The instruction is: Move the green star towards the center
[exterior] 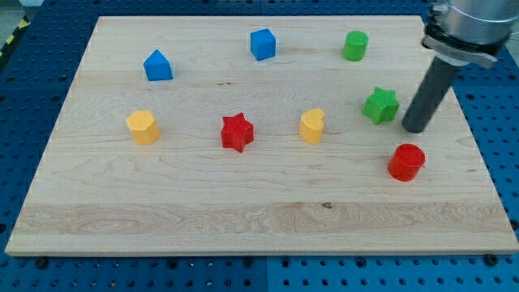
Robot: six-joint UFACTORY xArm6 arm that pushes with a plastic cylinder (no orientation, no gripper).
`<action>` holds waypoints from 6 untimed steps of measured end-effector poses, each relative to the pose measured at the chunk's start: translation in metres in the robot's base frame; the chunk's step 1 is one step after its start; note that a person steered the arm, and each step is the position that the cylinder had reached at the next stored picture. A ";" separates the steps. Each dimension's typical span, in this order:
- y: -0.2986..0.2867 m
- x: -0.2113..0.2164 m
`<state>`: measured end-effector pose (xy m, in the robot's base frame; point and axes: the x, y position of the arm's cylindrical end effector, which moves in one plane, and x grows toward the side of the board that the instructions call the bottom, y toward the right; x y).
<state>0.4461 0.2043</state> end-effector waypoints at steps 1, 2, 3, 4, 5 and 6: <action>-0.009 -0.006; -0.011 -0.014; -0.011 -0.037; -0.017 -0.050; -0.043 -0.067; -0.078 -0.078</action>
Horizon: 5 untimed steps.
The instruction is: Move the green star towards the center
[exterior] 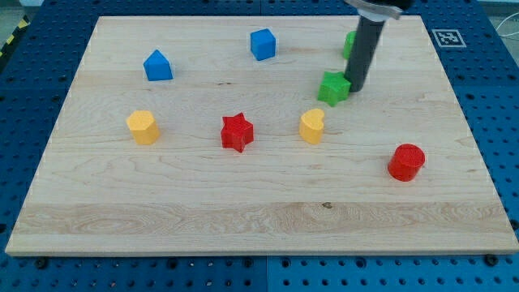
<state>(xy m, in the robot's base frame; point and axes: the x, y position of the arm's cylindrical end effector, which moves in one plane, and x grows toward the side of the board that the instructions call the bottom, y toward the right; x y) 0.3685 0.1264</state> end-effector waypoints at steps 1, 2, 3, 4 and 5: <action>-0.004 0.000; 0.024 0.000; 0.031 0.009; 0.011 0.022; -0.029 0.023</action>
